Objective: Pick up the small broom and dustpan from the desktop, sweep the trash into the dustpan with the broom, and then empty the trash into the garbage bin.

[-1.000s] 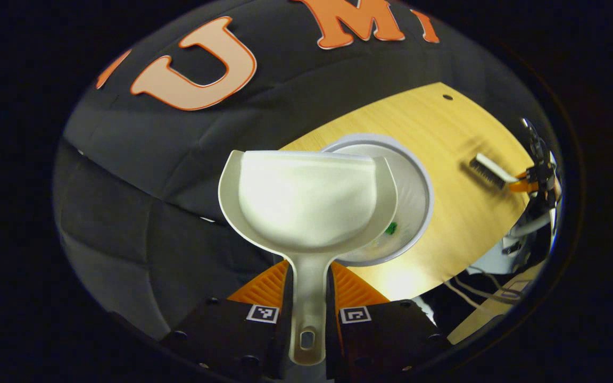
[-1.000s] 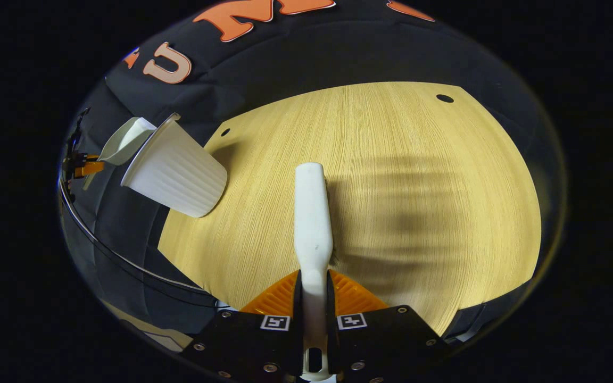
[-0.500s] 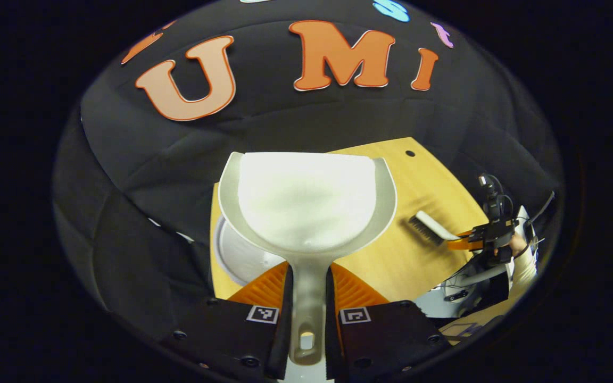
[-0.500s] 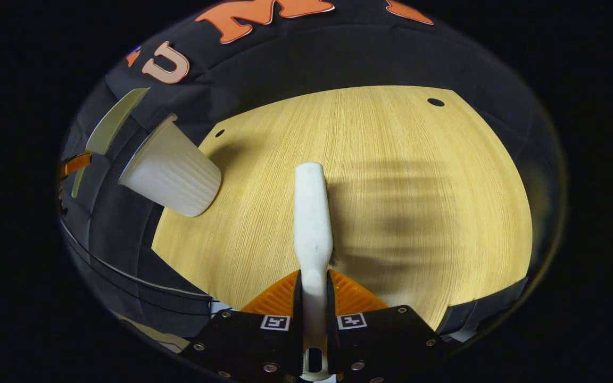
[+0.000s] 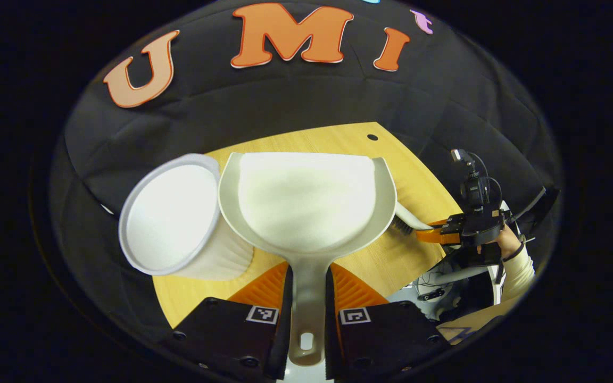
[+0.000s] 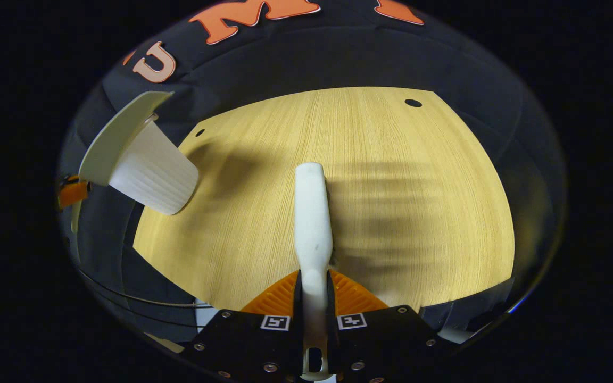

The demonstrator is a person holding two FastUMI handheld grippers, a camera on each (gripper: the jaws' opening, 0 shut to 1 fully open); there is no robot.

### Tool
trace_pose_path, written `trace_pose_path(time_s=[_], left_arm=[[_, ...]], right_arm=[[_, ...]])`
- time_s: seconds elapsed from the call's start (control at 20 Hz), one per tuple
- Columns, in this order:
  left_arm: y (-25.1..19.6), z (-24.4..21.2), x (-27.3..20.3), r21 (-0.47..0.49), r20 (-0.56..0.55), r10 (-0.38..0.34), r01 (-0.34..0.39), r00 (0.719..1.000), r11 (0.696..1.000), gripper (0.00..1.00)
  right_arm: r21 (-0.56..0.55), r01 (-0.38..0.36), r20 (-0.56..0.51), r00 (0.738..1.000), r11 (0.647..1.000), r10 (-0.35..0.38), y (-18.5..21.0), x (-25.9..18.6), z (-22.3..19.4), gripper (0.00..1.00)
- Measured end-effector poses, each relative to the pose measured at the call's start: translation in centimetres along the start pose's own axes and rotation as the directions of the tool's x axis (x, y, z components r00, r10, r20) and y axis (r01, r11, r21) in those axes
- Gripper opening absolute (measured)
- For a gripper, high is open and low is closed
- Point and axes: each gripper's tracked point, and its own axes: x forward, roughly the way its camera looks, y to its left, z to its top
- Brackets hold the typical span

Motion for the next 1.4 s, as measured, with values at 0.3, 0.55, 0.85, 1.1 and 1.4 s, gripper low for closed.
trace_pose_path(time_s=[0.3, 0.55, 0.85, 1.1, 1.4], left_arm=[[-2.6, -3.8, 5.8, -0.127, -0.033, 0.044, -0.048, 0.998, 0.991, 0.28], [-0.8, -6.3, 9.6, -0.191, -0.063, 0.123, -0.133, 0.99, 0.972, 0.28], [1.3, -6.8, 11.3, -0.272, -0.107, 0.128, -0.152, 0.986, 0.95, 0.28], [3.0, -6.1, 11.5, -0.265, -0.141, 0.135, -0.169, 0.981, 0.949, 0.28], [2.8, -6.2, 11.2, -0.258, -0.15, 0.131, -0.166, 0.98, 0.952, 0.31]], right_arm=[[0.005, 0.064, 0.027, 0.998, 0.998, -0.064, -0.9, 2.3, 0.5, 0.18], [0.008, 0.12, 0.067, 0.99, 0.993, -0.121, -0.8, 4.3, 0.8, 0.17], [0.005, 0.139, 0.046, 0.989, 0.99, -0.139, 0.1, 6.0, 0.5, 0.17], [-0.005, 0.158, 0.027, 0.987, 0.987, -0.158, -0.2, 6.4, -0.5, 0.17], [-0.012, 0.149, 0.012, 0.989, 0.989, -0.148, 0.2, 7.4, -1.3, 0.23]])
